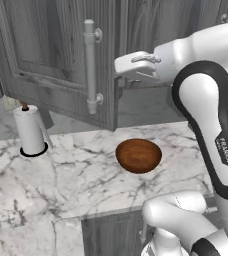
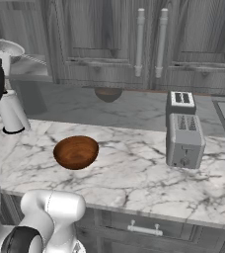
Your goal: Open the cabinet and setup a tea strainer by placing it in the bowl upright.
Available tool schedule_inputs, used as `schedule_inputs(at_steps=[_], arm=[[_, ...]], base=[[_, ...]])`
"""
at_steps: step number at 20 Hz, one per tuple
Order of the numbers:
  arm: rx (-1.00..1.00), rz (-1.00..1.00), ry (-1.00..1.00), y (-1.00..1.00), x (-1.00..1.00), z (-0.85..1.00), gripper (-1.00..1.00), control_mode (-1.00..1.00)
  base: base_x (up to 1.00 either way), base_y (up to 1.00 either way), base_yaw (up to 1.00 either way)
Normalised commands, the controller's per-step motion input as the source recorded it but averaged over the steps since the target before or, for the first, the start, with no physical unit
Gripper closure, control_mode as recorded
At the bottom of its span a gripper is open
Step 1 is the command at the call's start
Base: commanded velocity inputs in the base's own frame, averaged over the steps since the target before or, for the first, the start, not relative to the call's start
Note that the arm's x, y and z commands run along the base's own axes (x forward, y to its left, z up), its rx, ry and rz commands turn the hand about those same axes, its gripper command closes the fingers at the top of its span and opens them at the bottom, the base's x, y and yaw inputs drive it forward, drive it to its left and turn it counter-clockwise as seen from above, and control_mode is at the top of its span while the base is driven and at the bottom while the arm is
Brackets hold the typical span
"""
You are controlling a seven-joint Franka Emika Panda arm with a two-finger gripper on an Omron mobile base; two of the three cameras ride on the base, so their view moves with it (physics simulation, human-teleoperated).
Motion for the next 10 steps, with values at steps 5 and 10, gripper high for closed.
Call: schedule_inputs(at_steps=[5, 10], arm=[[0.0, 0.08, 0.0, 0.7, 0.0, -0.04, -1.0, -1.0], [0.0, 0.09, 0.0, 0.82, 0.0, -0.06, -1.0, -1.0]], base=[[0.0, 0.0, 0.0], [0.0, 0.0, 0.0]])
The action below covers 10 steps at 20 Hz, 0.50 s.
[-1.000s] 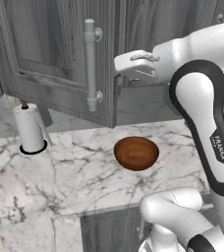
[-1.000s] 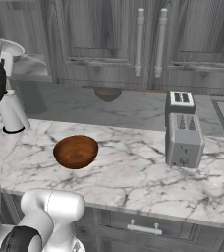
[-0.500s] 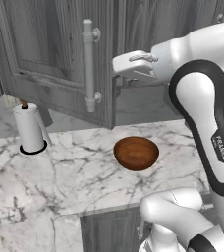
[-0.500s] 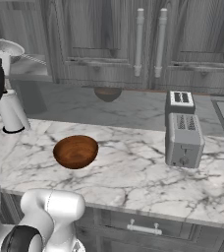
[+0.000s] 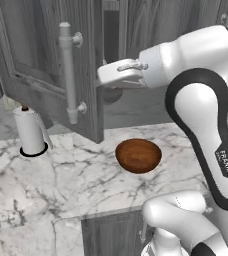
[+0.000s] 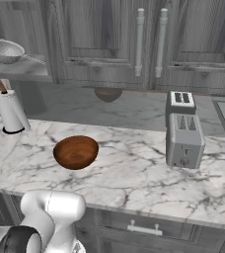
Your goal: Open the cabinet and setup a tea strainer by placing it in the bowl upright.
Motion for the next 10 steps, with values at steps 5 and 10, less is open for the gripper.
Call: schedule_inputs(at_steps=[5, 10], arm=[[0.0, 0.08, 0.01, 0.69, 0.0, -0.04, -1.0, -1.0], [0.0, 0.07, 0.01, 0.68, 0.0, 0.0, -1.0, -1.0]], base=[[0.0, 0.0, 0.0], [0.0, 0.0, 0.0]])
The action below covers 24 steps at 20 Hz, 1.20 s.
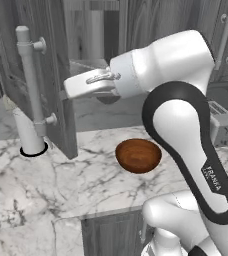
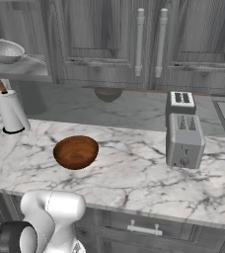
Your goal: Open the cabinet and setup a tea strainer by placing it in the bowl upright.
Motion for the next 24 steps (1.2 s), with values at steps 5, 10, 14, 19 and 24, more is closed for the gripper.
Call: schedule_inputs(at_steps=[5, 10, 14, 19, 24], arm=[[0.0, 0.02, 0.0, 0.57, 0.0, 0.0, -1.0, -1.0], [0.0, 0.0, 0.0, 0.43, 0.0, 0.01, -1.0, -1.0], [0.0, 0.03, 0.0, 0.49, 0.0, 0.0, -1.0, -1.0], [0.0, 0.02, 0.0, 0.42, 0.0, 0.01, -1.0, -1.0], [0.0, 0.04, 0.0, 0.33, 0.0, 0.0, -1.0, -1.0]], base=[[0.0, 0.0, 0.0], [0.0, 0.0, 0.0], [0.0, 0.0, 0.0], [0.0, 0.0, 0.0], [0.0, 0.0, 0.0]])
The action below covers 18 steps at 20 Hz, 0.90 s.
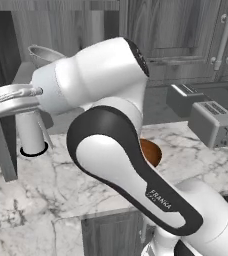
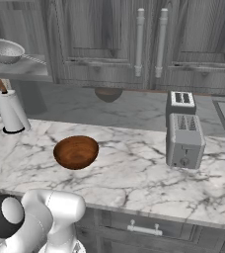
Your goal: Open the cabinet and setup a tea strainer by placing it in the bowl upright.
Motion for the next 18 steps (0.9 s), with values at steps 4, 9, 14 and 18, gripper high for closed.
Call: schedule_inputs(at_steps=[4, 9, 14, 18], arm=[[0.0, 0.03, 0.0, 0.21, -0.02, 0.06, -1.0, -1.0], [0.0, 0.0, 0.0, 0.0, -0.28, 0.25, -1.0, -1.0], [-0.01, 0.0, 0.0, -0.16, -0.44, 0.23, -1.0, -1.0], [-0.06, -0.03, 0.0, -0.34, -0.42, 0.01, -1.0, -1.0]], base=[[0.0, 0.0, 0.0], [0.0, 0.0, 0.0], [0.0, 0.0, 0.0], [0.0, 0.0, 0.0]])
